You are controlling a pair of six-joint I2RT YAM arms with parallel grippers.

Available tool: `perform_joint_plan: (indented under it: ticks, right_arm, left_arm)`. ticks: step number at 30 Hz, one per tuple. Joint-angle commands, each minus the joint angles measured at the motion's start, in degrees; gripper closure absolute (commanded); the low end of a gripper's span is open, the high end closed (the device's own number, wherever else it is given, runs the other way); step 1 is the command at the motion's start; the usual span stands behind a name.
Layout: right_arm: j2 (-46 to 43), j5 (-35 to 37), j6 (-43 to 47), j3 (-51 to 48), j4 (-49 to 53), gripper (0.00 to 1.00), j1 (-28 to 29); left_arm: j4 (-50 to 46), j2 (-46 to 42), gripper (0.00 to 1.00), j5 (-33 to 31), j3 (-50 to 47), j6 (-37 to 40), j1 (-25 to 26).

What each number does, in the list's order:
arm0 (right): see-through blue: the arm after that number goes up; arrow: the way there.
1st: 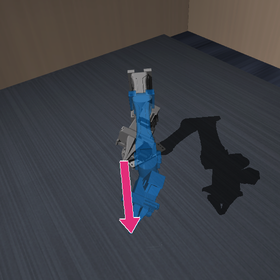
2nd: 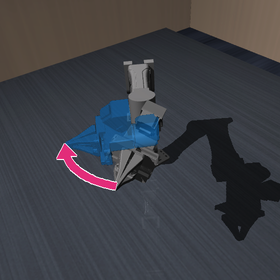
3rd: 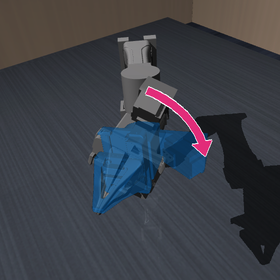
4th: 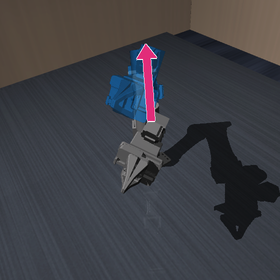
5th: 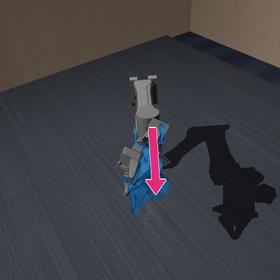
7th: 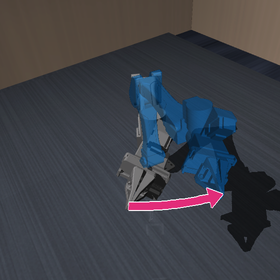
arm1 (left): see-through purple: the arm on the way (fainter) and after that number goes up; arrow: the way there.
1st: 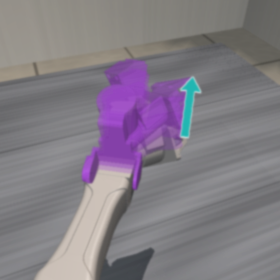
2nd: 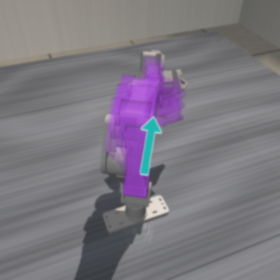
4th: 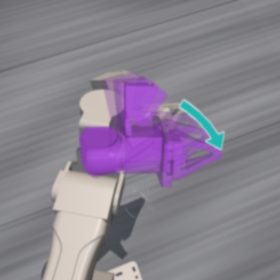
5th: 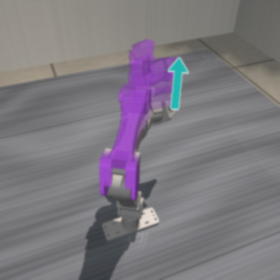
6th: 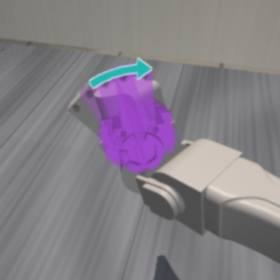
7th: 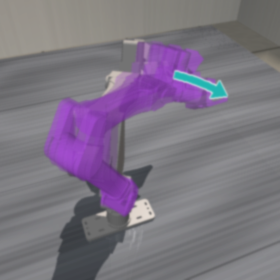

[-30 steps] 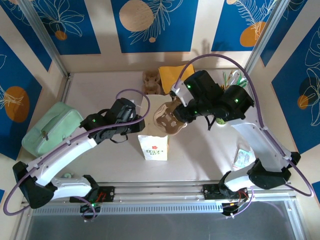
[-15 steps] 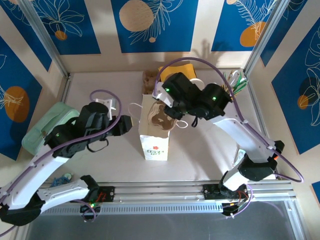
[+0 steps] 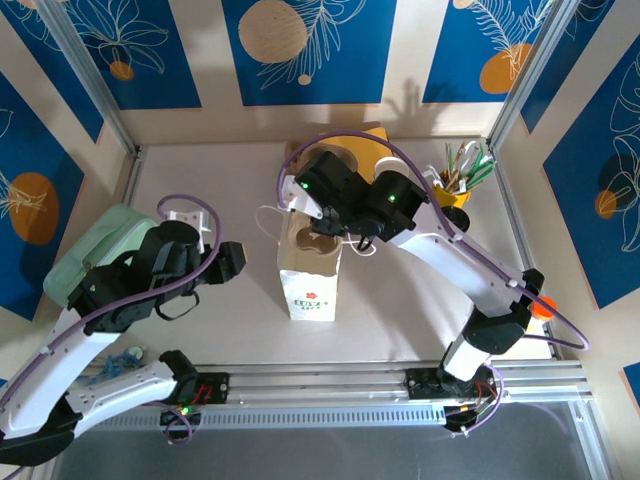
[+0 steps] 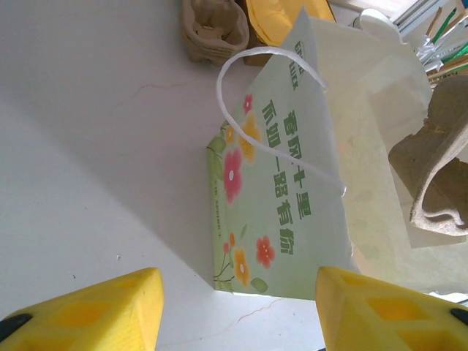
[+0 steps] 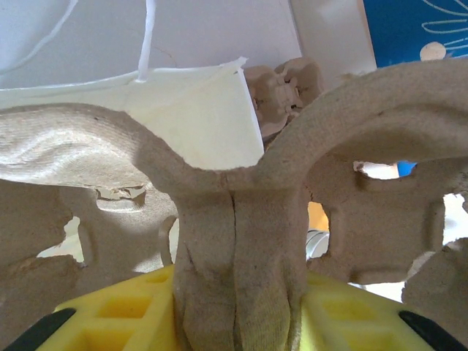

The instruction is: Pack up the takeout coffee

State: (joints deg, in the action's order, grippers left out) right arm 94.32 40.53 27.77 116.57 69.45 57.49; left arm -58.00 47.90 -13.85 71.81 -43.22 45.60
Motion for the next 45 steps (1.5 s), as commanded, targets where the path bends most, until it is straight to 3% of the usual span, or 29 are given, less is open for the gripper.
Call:
perform_joint_plan:
  ticks: [1,27,45]
  right_arm:
    - [1.3,-1.2,3.1,-0.1,-1.9,0.63,0.6]
    - [2.2,-15.0,-2.8,-6.4,4.3,0.63,-0.1]
    - [4.6,-24.2,-1.9,-8.8,5.9,0.63,-2.8]
  left_arm:
    - [-1.0,-0.8,0.43,-1.4,-0.2,-0.3,-0.4]
    - [-0.8,-2.9,0.38,-3.2,-2.7,-0.7,-0.6]
    - [-1.8,-4.1,0.36,-4.0,-4.3,-1.6,-0.8]
